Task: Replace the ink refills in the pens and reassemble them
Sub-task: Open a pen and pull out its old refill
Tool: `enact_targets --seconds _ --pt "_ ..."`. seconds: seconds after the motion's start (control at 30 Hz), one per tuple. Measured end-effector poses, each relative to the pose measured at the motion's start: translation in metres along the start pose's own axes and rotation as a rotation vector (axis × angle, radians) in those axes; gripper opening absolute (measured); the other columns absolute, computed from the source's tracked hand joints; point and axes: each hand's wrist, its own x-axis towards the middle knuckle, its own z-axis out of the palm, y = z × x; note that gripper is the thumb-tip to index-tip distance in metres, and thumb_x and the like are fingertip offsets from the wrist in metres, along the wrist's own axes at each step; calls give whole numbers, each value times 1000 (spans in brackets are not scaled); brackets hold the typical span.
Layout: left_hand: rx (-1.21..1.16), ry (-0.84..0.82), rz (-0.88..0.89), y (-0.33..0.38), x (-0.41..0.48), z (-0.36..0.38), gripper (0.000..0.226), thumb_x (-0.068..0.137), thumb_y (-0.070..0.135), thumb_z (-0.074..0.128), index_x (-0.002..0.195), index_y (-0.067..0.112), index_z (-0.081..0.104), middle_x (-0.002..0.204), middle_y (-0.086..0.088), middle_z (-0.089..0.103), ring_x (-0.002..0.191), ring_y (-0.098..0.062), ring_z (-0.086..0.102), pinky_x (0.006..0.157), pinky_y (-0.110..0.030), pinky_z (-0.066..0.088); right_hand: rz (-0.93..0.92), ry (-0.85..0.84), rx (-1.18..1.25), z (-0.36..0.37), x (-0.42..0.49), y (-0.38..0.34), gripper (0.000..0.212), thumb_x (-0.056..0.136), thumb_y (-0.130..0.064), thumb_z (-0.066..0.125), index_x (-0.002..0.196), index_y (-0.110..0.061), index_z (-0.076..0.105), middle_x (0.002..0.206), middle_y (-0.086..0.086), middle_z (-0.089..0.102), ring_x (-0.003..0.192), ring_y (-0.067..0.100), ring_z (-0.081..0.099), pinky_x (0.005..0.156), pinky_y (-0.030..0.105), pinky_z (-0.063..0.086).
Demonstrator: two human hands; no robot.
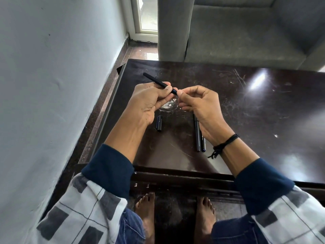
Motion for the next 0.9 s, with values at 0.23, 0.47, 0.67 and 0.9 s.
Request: enact_targets --seconds 0.23,0.47,0.67,0.9 --pt "9 -6 1 -2 0 1 12 86 -13 66 94 -4 70 95 -23 74 85 -24 76 72 -23 60 9 28 -35 2 1 4 9 93 -9 74 87 -4 71 71 7 73 62 10 67 62 19 54" --pt "1 9 10 2 -1 0 12 86 -13 67 92 -4 71 82 -15 74 76 -20 76 71 -23 60 21 6 -13 1 0 1 24 91 -28 77 96 -5 74 87 18 77 71 15 68 65 23 56" --pt "18 -7 10 1 -4 2 13 86 -13 66 96 -6 71 91 -20 74 80 -21 77 73 -24 61 -14 22 -41 1 2 4 11 89 -11 79 91 -2 73 73 3 74 64 8 66 63 21 56" --pt "9 -3 10 1 -4 2 12 86 -13 66 92 -4 71 85 -16 73 75 -18 76 71 -23 61 30 17 -40 3 1 4 20 94 -24 74 95 -4 74 81 13 76 67 13 69 65 23 57"
